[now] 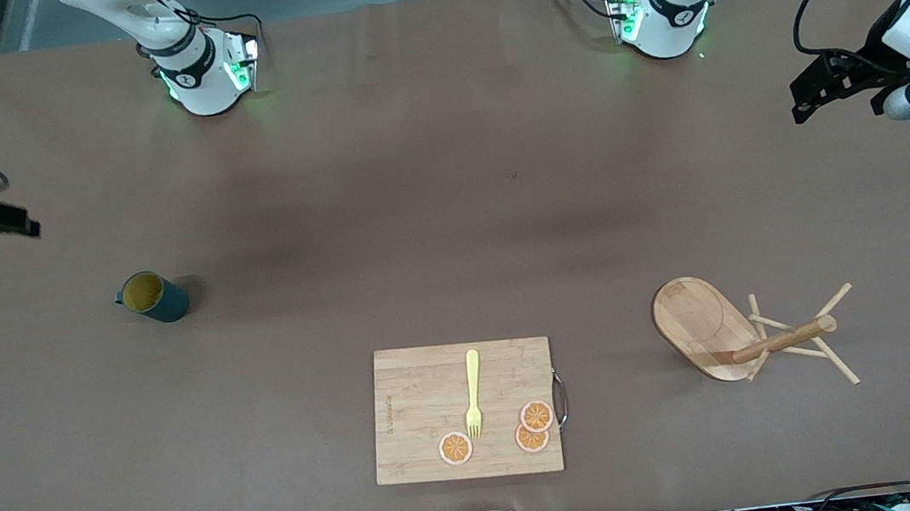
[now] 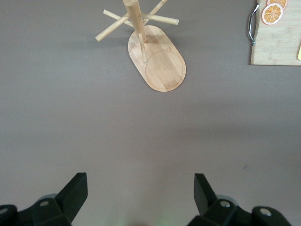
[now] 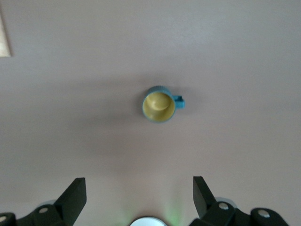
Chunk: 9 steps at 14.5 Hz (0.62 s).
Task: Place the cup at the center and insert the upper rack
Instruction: 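Reach the right gripper down to the teal mug and grasp it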
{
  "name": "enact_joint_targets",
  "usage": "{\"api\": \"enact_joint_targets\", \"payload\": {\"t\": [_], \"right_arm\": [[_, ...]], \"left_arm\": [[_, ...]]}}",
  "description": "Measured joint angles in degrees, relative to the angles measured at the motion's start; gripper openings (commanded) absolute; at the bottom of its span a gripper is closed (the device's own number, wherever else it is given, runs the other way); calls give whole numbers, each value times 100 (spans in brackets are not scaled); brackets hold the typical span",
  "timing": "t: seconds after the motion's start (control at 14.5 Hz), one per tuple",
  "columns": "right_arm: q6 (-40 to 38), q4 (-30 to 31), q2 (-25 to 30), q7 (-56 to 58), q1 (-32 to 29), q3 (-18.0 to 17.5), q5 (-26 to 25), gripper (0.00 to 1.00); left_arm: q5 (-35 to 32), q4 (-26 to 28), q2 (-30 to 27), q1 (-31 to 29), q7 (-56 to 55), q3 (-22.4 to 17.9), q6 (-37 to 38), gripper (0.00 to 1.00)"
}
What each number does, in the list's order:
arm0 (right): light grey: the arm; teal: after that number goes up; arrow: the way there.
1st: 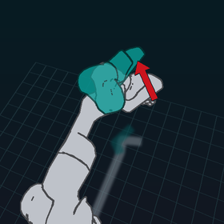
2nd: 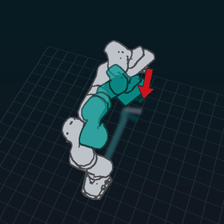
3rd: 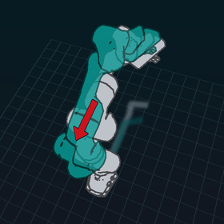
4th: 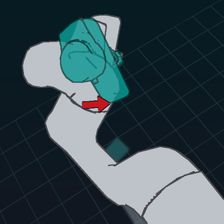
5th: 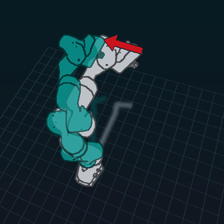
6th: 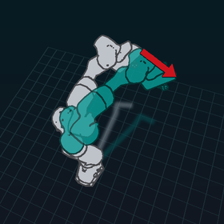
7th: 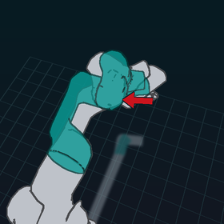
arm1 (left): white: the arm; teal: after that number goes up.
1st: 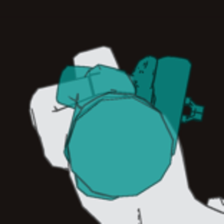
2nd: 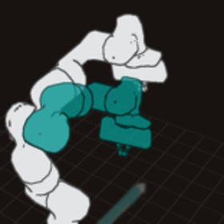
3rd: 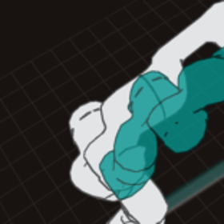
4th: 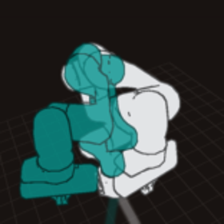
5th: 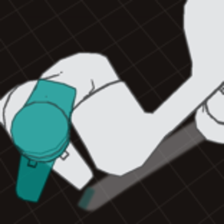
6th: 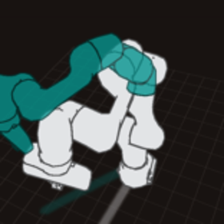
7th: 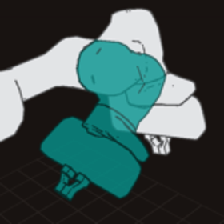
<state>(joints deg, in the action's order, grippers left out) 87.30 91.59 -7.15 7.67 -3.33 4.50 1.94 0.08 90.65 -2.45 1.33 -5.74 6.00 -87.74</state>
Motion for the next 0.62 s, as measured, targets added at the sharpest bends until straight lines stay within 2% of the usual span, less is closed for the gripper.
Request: {"api": "enact_joint_targets", "payload": {"t": [0.21,0.41,0.62], "right_arm": [[968,505,-525,1289,-190,3,10,100],[2022,1394,-568,2089,-246,-1,41,100],[3495,2382,-620,2685,-246,-21,43,100]], "left_arm": [[0,2,0,0,0,0,0,100],[0,5,2,0,0,0,2,100],[0,15,8,0,0,-3,6,100]]}}
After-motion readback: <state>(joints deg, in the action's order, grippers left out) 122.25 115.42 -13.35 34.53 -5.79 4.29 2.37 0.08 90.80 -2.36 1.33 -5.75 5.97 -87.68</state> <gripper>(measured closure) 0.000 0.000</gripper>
